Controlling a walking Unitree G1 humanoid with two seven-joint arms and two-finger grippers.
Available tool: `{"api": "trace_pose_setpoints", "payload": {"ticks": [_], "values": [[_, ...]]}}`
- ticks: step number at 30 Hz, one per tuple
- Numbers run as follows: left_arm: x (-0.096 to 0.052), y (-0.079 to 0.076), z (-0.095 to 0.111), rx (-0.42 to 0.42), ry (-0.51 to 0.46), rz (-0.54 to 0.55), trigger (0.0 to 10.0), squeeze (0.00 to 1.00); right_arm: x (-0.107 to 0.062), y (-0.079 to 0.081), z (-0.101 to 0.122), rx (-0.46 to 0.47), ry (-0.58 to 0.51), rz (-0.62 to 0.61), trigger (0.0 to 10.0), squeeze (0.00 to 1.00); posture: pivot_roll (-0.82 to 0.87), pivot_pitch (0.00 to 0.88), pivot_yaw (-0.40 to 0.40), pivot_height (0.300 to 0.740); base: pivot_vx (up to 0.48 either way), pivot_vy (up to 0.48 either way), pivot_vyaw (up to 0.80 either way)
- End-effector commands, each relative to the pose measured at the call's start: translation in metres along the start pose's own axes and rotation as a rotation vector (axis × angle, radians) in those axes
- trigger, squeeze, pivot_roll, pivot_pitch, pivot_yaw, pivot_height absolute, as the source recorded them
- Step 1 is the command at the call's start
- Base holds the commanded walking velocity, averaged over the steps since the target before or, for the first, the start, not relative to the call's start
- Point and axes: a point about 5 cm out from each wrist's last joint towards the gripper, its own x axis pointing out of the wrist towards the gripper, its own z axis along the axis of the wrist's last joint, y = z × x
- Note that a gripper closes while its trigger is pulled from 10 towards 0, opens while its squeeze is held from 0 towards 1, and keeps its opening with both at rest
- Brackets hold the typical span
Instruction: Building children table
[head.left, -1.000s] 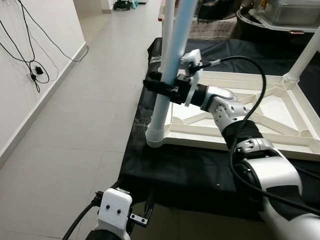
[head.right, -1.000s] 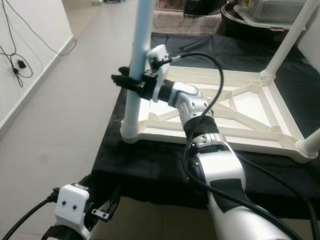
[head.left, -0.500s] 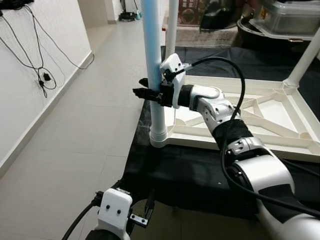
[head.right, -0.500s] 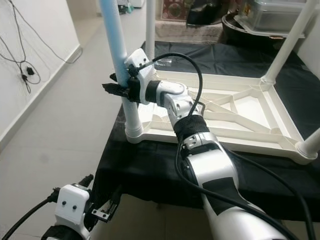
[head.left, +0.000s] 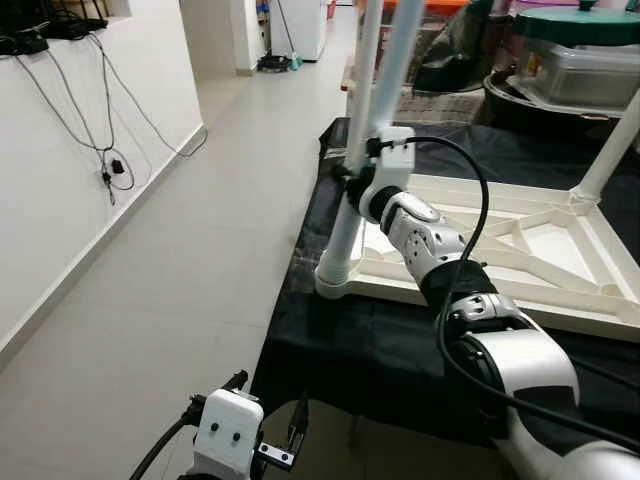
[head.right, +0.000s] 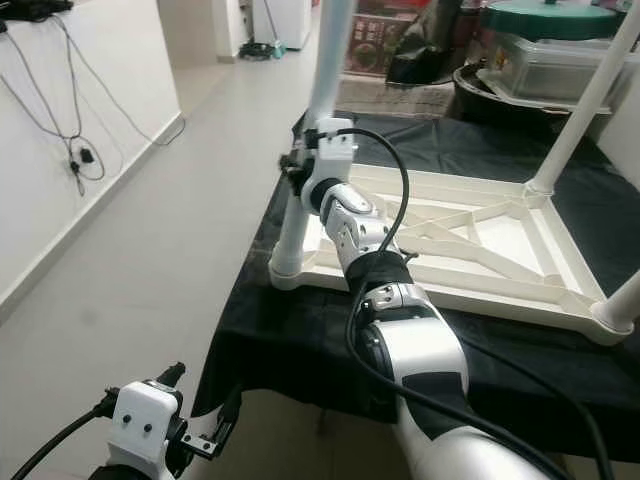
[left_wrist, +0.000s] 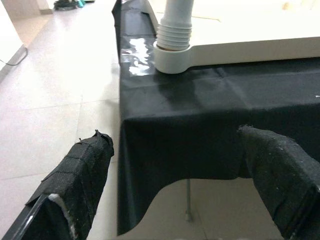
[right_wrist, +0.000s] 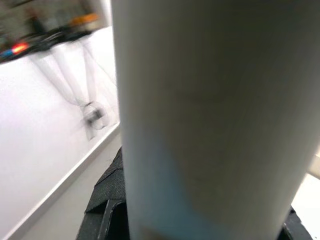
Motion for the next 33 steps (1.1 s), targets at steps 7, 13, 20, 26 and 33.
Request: {"api": "trace_pose_setpoints", "payload": {"ticks": [7,13,20,26,33], "values": [[0.001,0.003,-0.004,0.015,0.017,-0.003,10.0,0.00,-0.021,-0.010,-0.044,0.032,-0.063,-0.242,10.0,0.00,0.11,0.150,-0.031,0.740,0.000,0.000,0.00],[0.003,0.005,-0.004,0.016,0.016,0.005,10.0,0.00,-0.019,0.021,0.021,0.079,-0.367,-0.070,10.0,0.00,0.11,0.140,-0.029,0.740,0.000,0.000,0.00],[0.010,0.010,-0.002,0.017,0.002,0.015,10.0,0.00,-0.029,0.033,0.100,0.097,-0.647,0.060,10.0,0.00,0.10,0.108,-0.025,0.740,0.000,0.000,0.00],[0.020,0.021,0.007,0.034,-0.032,0.047,10.0,1.00,-0.035,0.039,0.112,0.201,-0.647,0.246,10.0,0.00,0.10,0.077,-0.019,0.740,0.000,0.000,0.00],[0.040,0.040,0.031,0.217,-0.090,0.061,10.0,1.00,-0.034,0.042,0.060,0.187,-0.445,0.362,10.0,0.00,0.10,0.052,-0.017,0.740,0.000,0.000,0.00]]}}
